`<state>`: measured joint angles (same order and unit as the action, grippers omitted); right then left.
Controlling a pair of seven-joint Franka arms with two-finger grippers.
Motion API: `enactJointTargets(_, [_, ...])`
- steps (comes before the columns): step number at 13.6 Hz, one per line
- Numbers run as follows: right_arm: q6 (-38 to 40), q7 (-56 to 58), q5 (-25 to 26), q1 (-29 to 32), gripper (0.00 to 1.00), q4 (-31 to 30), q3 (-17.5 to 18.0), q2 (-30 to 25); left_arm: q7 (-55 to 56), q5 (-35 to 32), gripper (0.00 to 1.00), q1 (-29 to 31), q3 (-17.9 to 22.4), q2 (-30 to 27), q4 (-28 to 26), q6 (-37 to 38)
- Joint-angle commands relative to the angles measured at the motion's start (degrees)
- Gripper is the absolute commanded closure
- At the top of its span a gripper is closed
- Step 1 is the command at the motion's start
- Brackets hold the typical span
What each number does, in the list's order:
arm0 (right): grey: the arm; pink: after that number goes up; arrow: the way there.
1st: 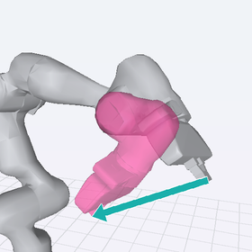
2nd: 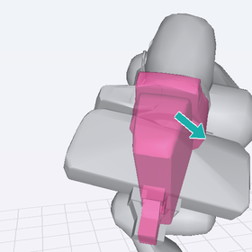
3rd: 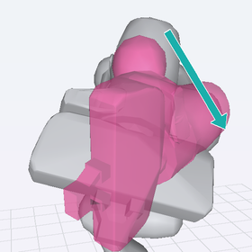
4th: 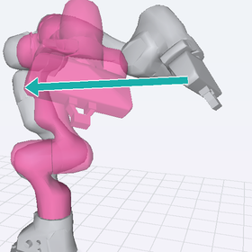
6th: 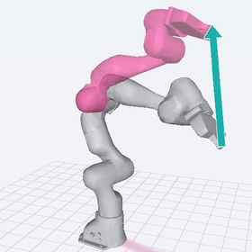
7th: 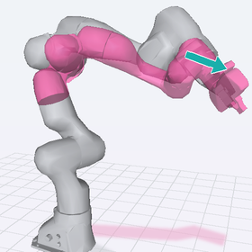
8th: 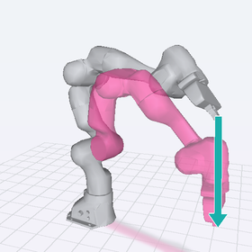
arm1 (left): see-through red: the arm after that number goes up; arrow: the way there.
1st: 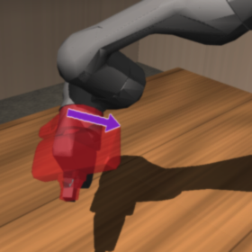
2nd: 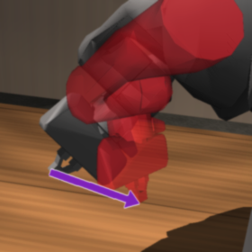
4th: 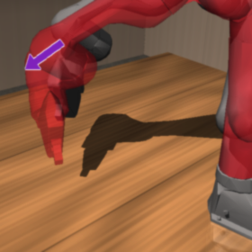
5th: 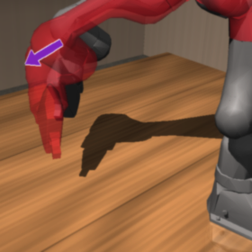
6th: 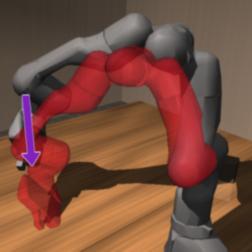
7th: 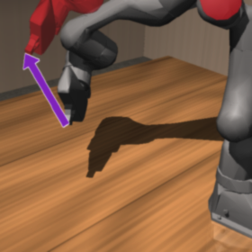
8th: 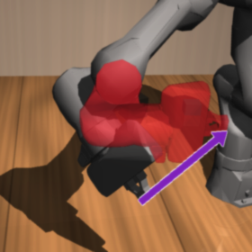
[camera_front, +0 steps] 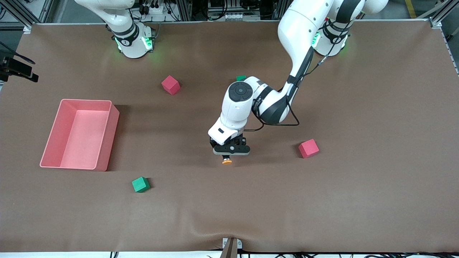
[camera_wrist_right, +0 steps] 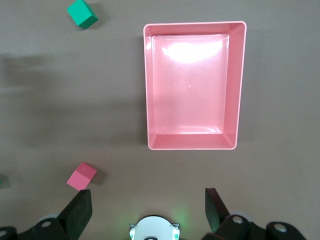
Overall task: Place and upright button with both arms
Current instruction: 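Grasp the button body with the left gripper and lift it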
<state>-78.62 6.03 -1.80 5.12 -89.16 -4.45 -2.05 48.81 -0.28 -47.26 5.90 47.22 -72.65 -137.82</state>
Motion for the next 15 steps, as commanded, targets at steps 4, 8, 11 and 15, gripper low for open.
enactJointTargets(4, [0.7,0.7,0.3,0.3,0.00,0.5,0.4,0.2,20.8,-13.1,0.79,-3.4,0.6,-4.7,-2.9,4.4])
enactJointTargets(8, [0.7,0.7,0.3,0.3,0.00,0.5,0.4,0.2,37.5,-23.6,0.79,-4.9,0.6,-4.7,-2.7,8.1])
enactJointTargets(11, [0.7,0.7,0.3,0.2,0.00,0.5,0.4,0.2,45.9,-31.2,0.79,-7.0,0.6,-4.5,-2.4,13.2])
enactJointTargets(15, [0.5,0.7,0.4,0.2,0.00,0.5,0.5,0.3,52.8,-37.7,0.75,-8.8,0.7,-4.0,-2.1,16.6])
